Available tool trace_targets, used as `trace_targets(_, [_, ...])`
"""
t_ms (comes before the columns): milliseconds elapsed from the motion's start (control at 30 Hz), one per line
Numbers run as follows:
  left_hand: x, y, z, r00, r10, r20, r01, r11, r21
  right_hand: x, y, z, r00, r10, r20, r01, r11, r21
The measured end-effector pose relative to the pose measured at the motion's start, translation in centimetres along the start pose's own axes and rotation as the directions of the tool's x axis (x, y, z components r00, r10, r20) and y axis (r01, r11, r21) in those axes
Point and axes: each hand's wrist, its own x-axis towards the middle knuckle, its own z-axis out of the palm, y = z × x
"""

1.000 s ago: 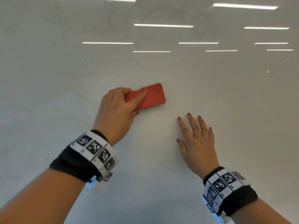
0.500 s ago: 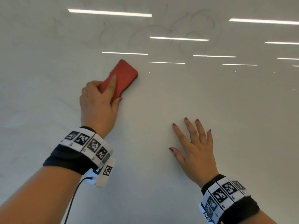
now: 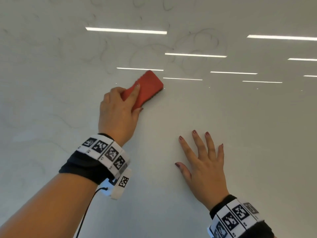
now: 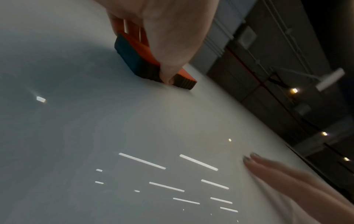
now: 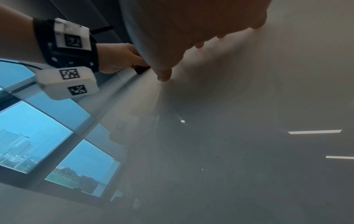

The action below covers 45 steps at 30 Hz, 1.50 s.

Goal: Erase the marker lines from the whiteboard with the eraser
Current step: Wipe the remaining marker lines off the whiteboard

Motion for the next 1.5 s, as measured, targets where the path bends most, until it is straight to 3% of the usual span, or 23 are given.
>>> trace_targets(200, [0.3,1.5,0.5,0.999,-0.034,-0.011,0.034,0.999,0.005,0.0,-0.3,0.3,1.000,0.000,0.002,0.000,1.000,0.000])
trace_targets(433, [-0.9,6.9,2.4,0.987,0.159,0.017,-0.159,0.987,-0.022,0.0,-0.7,0.4,1.000,0.002,-0.019,-0.002,1.000,0.008])
trace_targets(600, [2.4,7.9,2.1,0.963,0.268,0.029,-0.268,0.964,-0.004,0.0,-1.0,0.3,1.000,0.017,-0.006,-0.017,1.000,0.014])
trace_targets(800, [7.7,3.3,0.0,0.996,0.084,0.036,-0.084,0.996,0.012,0.3,-1.2,0.1,0.999,0.037,-0.023,-0.036,0.999,0.034])
trace_targets(1033, [6.8,1.1,0.1,0.998,0.061,-0.017,-0.061,0.998,-0.005,3.8,-2.0,-0.5,0.995,0.052,-0.090,-0.049,0.998,0.041])
trace_targets(1300, [2.6,5.2,2.0,0.955,0.295,-0.037,-0.296,0.955,-0.028,5.8,-2.6,-0.7,0.986,0.086,-0.145,-0.080,0.996,0.048])
trace_targets(1500, [6.4,8.3,2.3,0.938,0.346,-0.004,-0.346,0.938,-0.019,5.7,-2.5,-0.7,0.986,0.081,-0.146,-0.073,0.996,0.055])
